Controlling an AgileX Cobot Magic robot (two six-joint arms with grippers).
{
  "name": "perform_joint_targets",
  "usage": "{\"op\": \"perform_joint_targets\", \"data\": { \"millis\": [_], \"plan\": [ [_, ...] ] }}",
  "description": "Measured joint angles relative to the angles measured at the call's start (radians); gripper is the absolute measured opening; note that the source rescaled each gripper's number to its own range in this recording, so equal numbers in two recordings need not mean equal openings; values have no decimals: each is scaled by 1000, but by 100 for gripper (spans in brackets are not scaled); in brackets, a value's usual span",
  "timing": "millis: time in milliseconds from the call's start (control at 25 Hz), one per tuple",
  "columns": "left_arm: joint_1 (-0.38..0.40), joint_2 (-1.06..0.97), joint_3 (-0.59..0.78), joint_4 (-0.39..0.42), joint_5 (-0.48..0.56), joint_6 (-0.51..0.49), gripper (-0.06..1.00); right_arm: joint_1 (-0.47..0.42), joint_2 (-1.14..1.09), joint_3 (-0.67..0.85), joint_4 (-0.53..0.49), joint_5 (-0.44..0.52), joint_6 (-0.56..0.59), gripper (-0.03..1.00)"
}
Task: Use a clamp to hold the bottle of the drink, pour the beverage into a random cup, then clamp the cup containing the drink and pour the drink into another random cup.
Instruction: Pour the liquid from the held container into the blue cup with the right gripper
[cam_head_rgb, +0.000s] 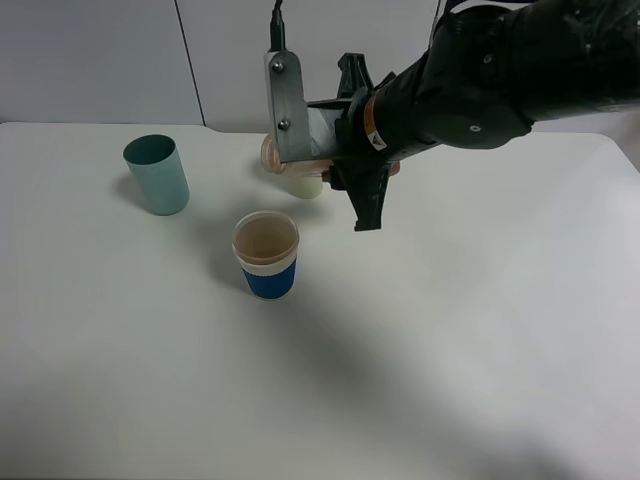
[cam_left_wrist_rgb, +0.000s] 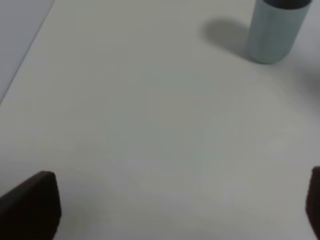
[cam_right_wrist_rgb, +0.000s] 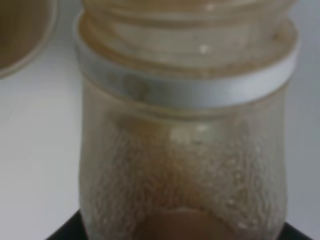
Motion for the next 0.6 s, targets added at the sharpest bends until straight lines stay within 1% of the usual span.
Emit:
{"op": "perform_joint_targets", "data": {
  "millis": [120, 600],
  "plan": [
    [0, 0, 0, 0, 0, 0, 100, 15, 0, 0, -9, 3, 0, 0],
    [0, 0, 0, 0, 0, 0, 100, 53, 0, 0, -56, 66, 0, 0]
  ]
}}
